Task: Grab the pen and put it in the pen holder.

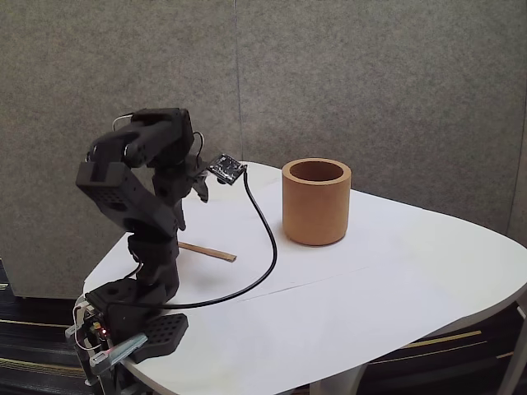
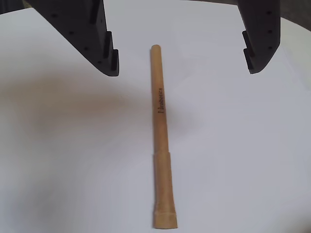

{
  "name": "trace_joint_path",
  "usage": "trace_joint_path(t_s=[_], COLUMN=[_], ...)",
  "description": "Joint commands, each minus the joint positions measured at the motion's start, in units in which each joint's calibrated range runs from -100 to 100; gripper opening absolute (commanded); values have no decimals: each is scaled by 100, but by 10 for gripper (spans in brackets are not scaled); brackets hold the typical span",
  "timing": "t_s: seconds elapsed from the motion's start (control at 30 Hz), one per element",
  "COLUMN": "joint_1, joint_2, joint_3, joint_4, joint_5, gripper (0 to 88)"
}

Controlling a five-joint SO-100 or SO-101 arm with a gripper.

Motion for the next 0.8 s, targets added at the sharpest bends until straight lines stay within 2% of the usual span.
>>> trace_joint_path(t_s=[0.0,0.23,0.77], joint_1=[-23,28,43], joint_2=[11,11,264], joint_3=[298,912,361], joint_4=[-212,-619,-1212], joint_5=[-28,-33,-133], gripper=[372,372,372])
